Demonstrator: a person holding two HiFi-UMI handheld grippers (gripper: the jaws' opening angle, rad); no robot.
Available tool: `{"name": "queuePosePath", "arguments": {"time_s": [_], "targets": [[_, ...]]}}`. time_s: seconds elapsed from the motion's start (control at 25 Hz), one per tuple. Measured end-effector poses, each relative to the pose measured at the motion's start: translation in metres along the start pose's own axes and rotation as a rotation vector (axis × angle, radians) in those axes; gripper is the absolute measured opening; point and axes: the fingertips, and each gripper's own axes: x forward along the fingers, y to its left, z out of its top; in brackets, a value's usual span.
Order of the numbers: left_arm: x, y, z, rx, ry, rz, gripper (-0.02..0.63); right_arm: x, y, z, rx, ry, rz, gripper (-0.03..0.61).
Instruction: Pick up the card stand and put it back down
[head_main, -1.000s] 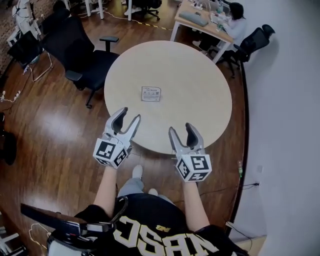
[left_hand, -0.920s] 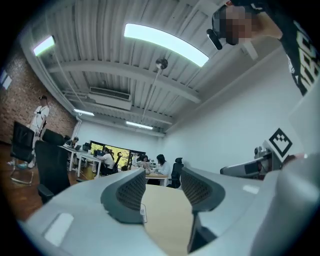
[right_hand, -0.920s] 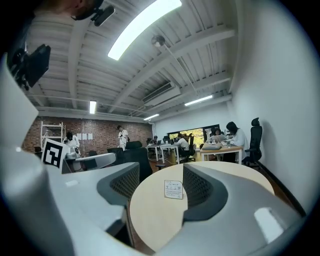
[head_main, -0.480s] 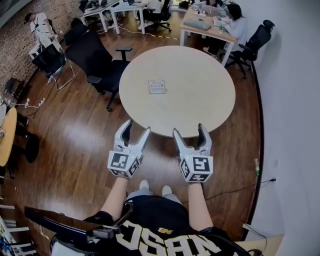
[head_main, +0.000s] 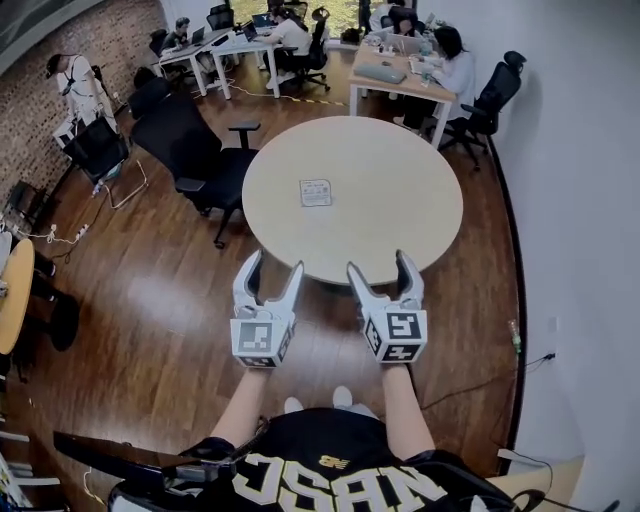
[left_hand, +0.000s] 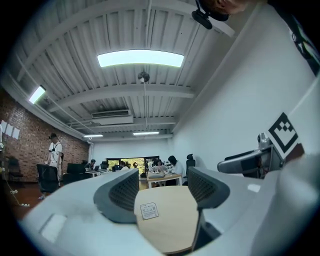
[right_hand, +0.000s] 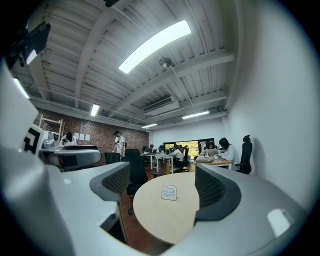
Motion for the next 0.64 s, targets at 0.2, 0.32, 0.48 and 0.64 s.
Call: {"name": "queuePosePath", "arguments": {"time_s": [0.2,0.32,0.48,0.64], "targets": [[-0.016,0.015,-0.006,0.021,-0.002,0.009,0.308,-0.002,0.029,-0.002,-0.018,0.02,0.019,0.393],[-0.013,0.014,-0.007,0.023,0.005,-0.025,0.308,-0.003,0.033,0.001,-0.022,0.016,0.012,0.39],[-0.012,0.01,-0.005,-0.004,-0.008,-0.038,0.308,-0.005,0.032,0.004,-0.035,0.013,-0.001,0.387],[-0.013,0.007,-0.014,-0.011,0.02,-0.077,0.308,-0.004,0.035,0.002,-0.03,0.02,-0.002,0.385]]}}
